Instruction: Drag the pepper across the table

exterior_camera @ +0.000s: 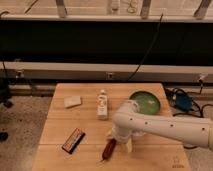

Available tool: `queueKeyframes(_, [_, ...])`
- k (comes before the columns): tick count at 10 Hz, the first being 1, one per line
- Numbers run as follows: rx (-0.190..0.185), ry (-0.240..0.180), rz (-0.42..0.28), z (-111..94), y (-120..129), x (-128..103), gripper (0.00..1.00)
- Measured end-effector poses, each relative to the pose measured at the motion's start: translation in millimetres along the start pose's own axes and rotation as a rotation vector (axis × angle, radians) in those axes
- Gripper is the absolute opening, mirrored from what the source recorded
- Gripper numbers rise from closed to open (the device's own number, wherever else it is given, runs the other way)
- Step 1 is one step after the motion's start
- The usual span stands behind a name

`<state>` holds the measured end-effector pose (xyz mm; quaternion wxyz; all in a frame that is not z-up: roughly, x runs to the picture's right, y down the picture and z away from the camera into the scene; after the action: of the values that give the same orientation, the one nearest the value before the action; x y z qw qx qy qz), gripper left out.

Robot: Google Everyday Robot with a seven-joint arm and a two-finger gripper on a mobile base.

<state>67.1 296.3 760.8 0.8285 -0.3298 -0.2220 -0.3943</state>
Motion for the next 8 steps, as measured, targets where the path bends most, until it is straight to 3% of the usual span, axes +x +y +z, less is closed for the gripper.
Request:
queueKeyframes(2, [0.002, -0.003, 0.000, 0.2, -0.1, 0.5, 0.78])
queueKeyframes(4, [0.007, -0.008, -0.013, 0.7, -4.0, -1.7, 0.62])
queueKeyframes(8, [0.002, -0.029, -0.037, 10.8, -11.9, -7.1, 0.15])
